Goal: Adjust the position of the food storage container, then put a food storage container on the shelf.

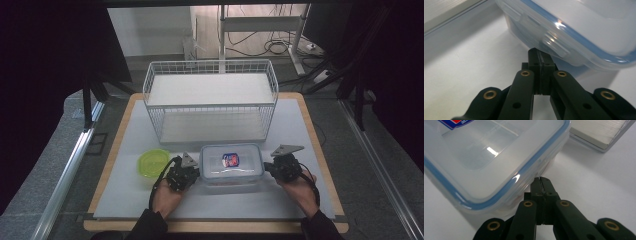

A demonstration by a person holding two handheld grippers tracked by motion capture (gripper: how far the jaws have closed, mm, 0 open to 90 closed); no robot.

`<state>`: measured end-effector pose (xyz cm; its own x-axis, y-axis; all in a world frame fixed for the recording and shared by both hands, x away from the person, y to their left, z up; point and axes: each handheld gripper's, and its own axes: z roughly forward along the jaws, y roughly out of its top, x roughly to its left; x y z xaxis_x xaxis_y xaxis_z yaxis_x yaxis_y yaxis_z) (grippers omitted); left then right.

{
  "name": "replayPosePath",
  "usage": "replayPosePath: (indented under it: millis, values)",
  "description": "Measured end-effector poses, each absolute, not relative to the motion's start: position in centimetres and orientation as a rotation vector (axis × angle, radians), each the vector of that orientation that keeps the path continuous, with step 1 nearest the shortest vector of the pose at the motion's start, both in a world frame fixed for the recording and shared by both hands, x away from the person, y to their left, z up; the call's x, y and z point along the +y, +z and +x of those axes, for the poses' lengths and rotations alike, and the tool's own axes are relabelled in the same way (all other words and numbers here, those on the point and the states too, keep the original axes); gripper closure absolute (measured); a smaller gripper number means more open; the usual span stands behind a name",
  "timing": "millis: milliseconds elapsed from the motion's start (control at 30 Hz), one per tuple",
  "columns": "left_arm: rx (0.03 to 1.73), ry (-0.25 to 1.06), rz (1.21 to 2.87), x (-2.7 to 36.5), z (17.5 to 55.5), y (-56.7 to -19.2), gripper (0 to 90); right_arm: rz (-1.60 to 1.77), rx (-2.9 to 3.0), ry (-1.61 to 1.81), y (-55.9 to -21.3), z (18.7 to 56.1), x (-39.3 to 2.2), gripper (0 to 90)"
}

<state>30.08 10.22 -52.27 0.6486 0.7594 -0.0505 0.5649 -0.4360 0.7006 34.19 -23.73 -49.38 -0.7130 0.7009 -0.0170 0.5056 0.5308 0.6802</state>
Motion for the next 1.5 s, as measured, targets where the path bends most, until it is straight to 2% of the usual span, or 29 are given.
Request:
replayPosePath:
  millis: [200, 300, 533, 633, 767, 933, 1033, 1300, 1500]
  values:
    - [1.007, 0.318, 2.167, 10.5, 29.6, -52.2, 89.9, 1.012, 2.488, 0.966, -49.4, 34.1, -23.8, 90.0]
    - [1.001, 0.368, 2.182, 10.8, 29.3, -51.8, 84.5, 1.008, 2.497, 0.966, -49.2, 34.0, -23.9, 88.1]
    - [0.984, 0.437, 2.154, 12.7, 27.9, -50.4, 62.8, 1.065, 2.431, 1.059, -48.4, 34.0, -26.1, 69.0]
    - [0.951, 0.44, 2.136, 13.5, 27.5, -49.9, 46.0, 1.095, 2.398, 1.113, -48.1, 33.9, -27.2, 56.0]
    - [0.936, 0.418, 2.109, 14.2, 27.5, -49.6, 27.0, 1.087, 2.38, 1.127, -47.9, 33.8, -27.8, 44.1]
    - [0.923, 0.392, 2.11, 14.2, 27.8, -49.8, 9.9, 1.052, 2.371, 1.143, -47.8, 33.9, -27.8, 30.4]
    - [0.884, 0.367, 2.104, 13.9, 28.0, -49.9, 4.5, 1.028, 2.372, 1.162, -47.7, 33.8, -27.6, 24.6]
    - [0.882, 0.319, 2.057, 13.6, 28.8, -49.4, 4.1, 0.979, 2.397, 1.167, -47.6, 33.9, -26.7, 11.6]
    - [0.898, 0.259, 2.079, 12.9, 29.7, -48.9, 4.0, 0.989, 2.433, 1.182, -47.2, 34.0, -26.0, 10.7]
